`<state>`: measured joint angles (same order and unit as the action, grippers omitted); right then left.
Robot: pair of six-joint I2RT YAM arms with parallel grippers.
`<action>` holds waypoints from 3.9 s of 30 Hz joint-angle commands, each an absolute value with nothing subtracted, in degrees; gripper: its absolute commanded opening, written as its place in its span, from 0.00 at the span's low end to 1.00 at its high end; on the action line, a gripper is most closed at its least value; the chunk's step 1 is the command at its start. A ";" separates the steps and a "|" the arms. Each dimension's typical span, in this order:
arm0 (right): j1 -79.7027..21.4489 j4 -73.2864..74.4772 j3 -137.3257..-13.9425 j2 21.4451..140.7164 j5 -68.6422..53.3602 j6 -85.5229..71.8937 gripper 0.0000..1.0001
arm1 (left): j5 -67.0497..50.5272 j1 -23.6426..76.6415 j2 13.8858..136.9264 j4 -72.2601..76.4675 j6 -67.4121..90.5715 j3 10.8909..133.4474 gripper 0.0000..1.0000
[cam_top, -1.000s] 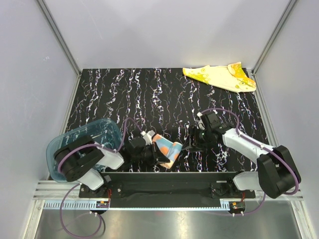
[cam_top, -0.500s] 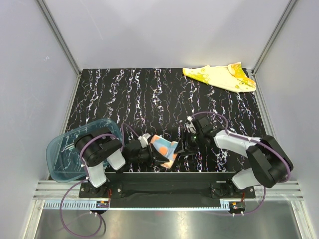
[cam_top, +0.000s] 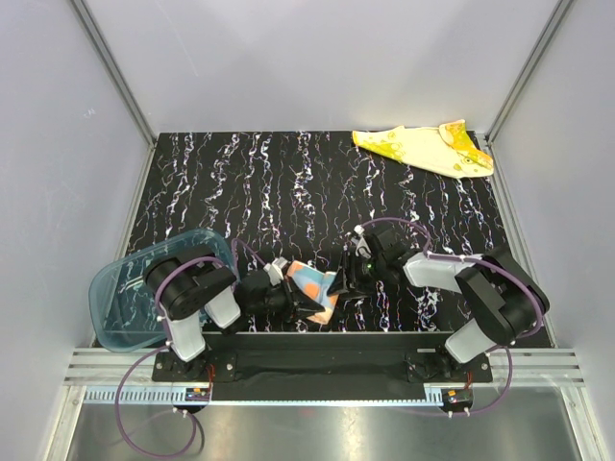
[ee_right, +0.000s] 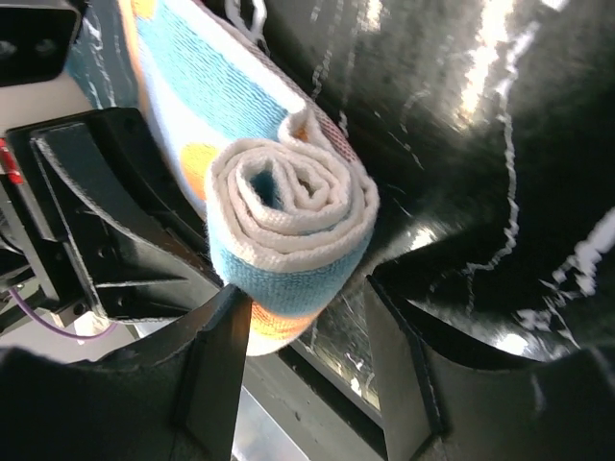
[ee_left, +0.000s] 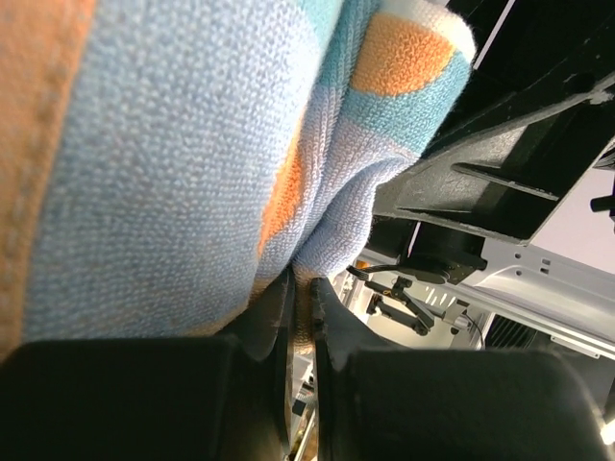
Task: Roll the towels
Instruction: Roll the towel
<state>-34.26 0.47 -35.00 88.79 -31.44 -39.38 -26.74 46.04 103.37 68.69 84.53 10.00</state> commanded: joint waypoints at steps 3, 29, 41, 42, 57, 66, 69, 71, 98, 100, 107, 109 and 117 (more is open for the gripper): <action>-35.86 -7.02 -34.19 90.52 -32.17 -40.96 0.57 | -26.54 45.44 105.47 67.59 83.32 8.61 0.03; -40.34 25.29 -47.02 89.83 -9.15 -38.23 0.12 | -6.09 49.56 77.27 9.80 62.06 21.59 0.49; -43.15 32.34 -51.15 90.35 -4.48 -39.90 0.13 | 21.43 67.05 72.41 -14.67 48.78 39.19 0.62; -43.24 32.52 -51.33 90.44 -4.48 -39.99 0.13 | 22.49 69.58 74.08 -15.03 48.34 40.33 0.62; -43.86 33.22 -51.42 89.03 -4.66 -40.52 0.13 | 29.79 77.96 92.81 -17.84 46.05 54.23 0.63; -43.86 31.99 -51.42 90.17 -6.50 -40.34 0.13 | 29.26 79.01 94.40 -14.59 47.37 50.98 0.30; -43.86 31.90 -51.68 90.79 -7.03 -39.90 0.14 | 29.53 79.19 93.43 -14.94 48.42 50.01 0.15; -43.77 32.08 -51.68 91.05 -7.03 -39.81 0.17 | 29.62 79.19 91.68 -14.85 49.39 48.43 0.06; -33.41 36.12 -55.46 91.15 -4.31 -33.66 0.48 | 13.81 69.53 69.61 10.53 59.32 20.23 0.00; -32.61 37.00 -56.51 90.09 -4.31 -33.14 0.53 | 11.61 68.65 69.87 12.64 59.76 19.25 0.00; -31.20 34.29 -56.61 80.53 -11.15 -30.76 0.66 | 6.42 65.57 72.33 19.41 62.75 16.53 0.00; -31.20 30.78 -53.45 78.15 -15.54 -31.46 0.66 | 4.58 64.34 73.03 21.96 63.54 15.47 0.00; -31.55 13.39 -37.71 74.62 -27.06 -36.99 0.66 | 1.93 61.53 74.44 24.17 68.29 13.54 0.00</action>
